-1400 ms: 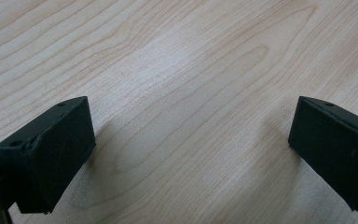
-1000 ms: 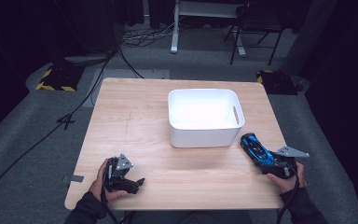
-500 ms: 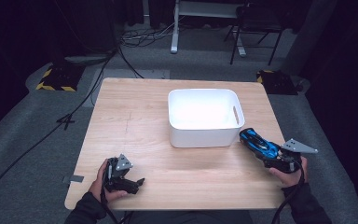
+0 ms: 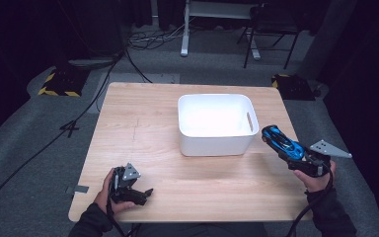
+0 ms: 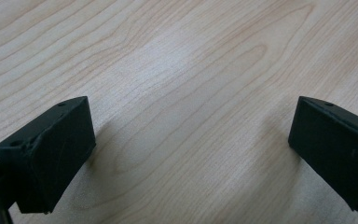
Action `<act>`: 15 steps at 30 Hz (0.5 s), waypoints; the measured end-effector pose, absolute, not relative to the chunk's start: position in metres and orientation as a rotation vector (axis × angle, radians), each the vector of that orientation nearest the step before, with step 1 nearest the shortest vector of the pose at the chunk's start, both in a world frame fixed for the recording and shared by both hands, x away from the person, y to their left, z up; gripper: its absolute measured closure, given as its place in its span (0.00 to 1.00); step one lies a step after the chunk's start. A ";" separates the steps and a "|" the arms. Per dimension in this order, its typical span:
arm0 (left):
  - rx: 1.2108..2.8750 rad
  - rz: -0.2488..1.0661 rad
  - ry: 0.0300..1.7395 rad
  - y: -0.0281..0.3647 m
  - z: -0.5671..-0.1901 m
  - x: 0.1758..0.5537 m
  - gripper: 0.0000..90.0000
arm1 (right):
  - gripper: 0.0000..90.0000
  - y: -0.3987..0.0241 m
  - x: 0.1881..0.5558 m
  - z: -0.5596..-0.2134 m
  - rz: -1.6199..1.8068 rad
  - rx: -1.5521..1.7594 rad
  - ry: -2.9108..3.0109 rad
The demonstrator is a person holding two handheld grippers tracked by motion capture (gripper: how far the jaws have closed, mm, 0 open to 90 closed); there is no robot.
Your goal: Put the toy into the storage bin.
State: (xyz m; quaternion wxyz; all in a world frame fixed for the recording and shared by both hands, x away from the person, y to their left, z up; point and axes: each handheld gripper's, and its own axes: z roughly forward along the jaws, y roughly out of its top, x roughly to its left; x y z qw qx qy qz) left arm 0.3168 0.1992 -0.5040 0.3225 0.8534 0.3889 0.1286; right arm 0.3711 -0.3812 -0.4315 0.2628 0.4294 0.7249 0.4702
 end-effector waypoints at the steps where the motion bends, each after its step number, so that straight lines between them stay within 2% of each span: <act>1: 2.240 0.338 1.021 0.199 -0.504 0.317 0.01 | 0.27 -0.382 0.371 -0.429 1.277 1.149 1.954; 15: 2.239 0.338 1.022 0.199 -0.504 0.317 0.01 | 0.27 -0.378 0.379 -0.381 1.352 1.077 1.887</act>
